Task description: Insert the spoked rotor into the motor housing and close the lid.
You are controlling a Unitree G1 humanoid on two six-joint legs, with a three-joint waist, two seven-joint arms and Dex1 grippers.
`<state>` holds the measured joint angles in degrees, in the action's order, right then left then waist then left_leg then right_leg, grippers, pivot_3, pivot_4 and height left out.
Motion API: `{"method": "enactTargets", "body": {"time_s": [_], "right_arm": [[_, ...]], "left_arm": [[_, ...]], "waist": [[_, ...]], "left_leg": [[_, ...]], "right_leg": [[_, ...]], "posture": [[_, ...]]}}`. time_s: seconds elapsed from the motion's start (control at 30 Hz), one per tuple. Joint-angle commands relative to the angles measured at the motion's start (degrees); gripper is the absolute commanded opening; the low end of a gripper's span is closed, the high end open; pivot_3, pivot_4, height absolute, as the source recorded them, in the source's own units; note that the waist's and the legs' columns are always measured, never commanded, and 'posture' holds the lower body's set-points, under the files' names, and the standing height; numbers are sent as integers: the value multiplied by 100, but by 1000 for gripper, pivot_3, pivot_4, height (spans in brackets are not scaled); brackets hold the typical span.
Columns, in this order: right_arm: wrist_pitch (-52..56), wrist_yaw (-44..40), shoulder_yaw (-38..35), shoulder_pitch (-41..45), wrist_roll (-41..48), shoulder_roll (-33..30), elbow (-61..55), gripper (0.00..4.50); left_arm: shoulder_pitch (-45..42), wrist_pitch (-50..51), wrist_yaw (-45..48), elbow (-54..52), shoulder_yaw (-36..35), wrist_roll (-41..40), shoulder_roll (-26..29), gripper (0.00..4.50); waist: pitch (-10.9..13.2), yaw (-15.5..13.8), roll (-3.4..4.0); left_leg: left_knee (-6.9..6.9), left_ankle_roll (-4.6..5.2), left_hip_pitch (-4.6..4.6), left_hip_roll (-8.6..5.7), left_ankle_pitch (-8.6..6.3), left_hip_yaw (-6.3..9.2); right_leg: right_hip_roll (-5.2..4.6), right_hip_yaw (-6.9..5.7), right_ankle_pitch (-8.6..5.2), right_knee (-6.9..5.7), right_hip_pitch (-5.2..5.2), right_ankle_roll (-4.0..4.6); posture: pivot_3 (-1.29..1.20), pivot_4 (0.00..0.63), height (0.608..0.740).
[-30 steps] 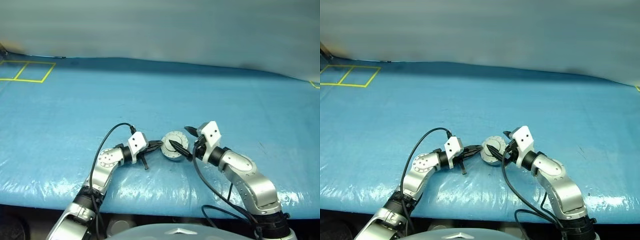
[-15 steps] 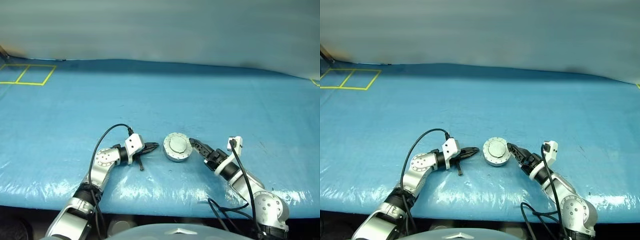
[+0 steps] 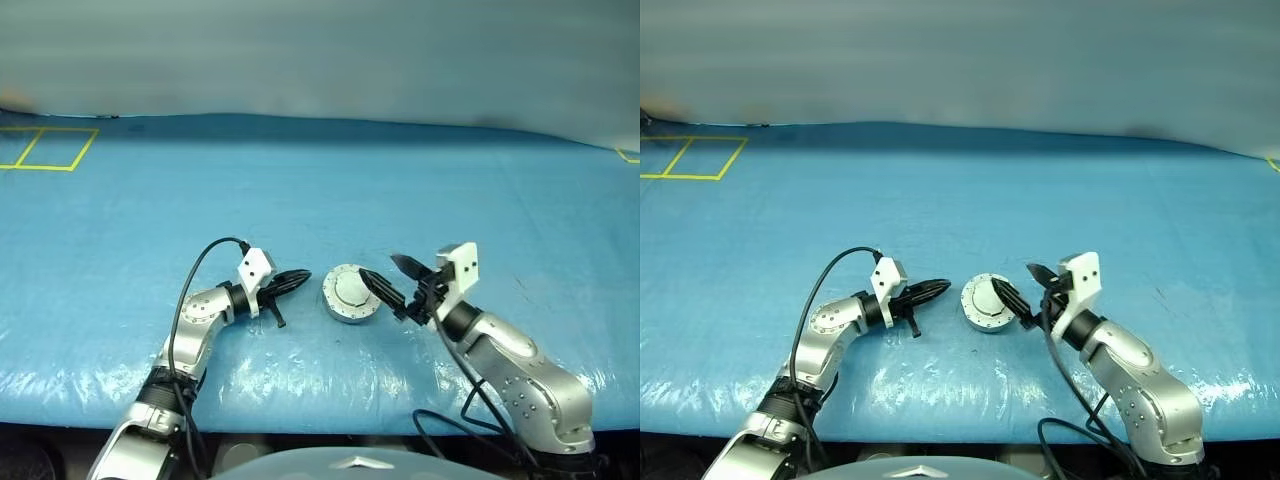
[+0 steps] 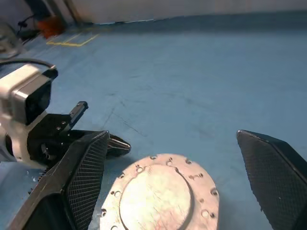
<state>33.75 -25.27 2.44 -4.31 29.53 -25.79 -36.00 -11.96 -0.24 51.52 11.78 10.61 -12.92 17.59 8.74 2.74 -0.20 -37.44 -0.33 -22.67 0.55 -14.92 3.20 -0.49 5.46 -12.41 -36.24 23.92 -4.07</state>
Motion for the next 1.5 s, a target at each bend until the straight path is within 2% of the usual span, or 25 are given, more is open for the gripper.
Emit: {"method": "enactTargets", "body": {"time_s": [0.03,0.3,0.63,0.73,0.8,0.83,1.33,1.5], "right_arm": [[-233,-259,678,63,-681,-355,-56,4466],[-516,-250,821,124,-1178,-222,767,4466],[-407,-425,968,159,-1320,-51,1042,4466],[-453,-403,1011,163,-1427,-16,1056,3869],[-456,-339,1028,173,-1536,-1,1099,3208],[-455,-317,1034,172,-1577,6,1126,3020],[-422,-222,1302,79,-2165,12,1634,3021],[-388,-294,1233,33,-2085,3,1555,3021]], "left_arm": [[177,303,153,-653,10,-298,20,0],[349,623,86,-1143,1,-324,103,0],[471,516,37,-1108,10,-206,179,0],[450,503,49,-1079,16,-206,170,0],[431,473,67,-1048,24,-188,164,0],[422,460,73,-1030,24,-183,160,0],[277,169,230,-722,172,-141,-23,0],[196,132,263,-657,295,-71,-126,0]], "waist": [[6,-17,-9],[19,-67,-30],[19,-66,-32],[19,-62,-32],[19,-61,-32],[19,-61,-32],[6,-47,-47],[-3,-59,-58]], "left_leg": [[1,0,-2,0,0,1],[-6,0,-3,-3,0,0],[-12,0,0,-1,0,1],[-15,0,5,-1,0,1],[-17,0,6,-1,0,1],[-17,0,7,0,0,1],[-47,1,23,4,1,-5],[-51,1,41,2,1,-9]], "right_leg": [[-1,-1,0,5,-1,0],[-5,0,-5,16,-10,9],[-3,-1,-2,15,-16,8],[-3,0,-2,14,-20,9],[-2,0,-2,13,-20,9],[-2,0,-1,12,-20,8],[0,1,6,-5,-38,21],[-1,5,5,-13,-54,21]], "posture": [[0,150,740],[0,150,740],[0,150,740],[0,150,740],[0,150,740],[0,150,740],[0,150,740],[0,150,740]]}}
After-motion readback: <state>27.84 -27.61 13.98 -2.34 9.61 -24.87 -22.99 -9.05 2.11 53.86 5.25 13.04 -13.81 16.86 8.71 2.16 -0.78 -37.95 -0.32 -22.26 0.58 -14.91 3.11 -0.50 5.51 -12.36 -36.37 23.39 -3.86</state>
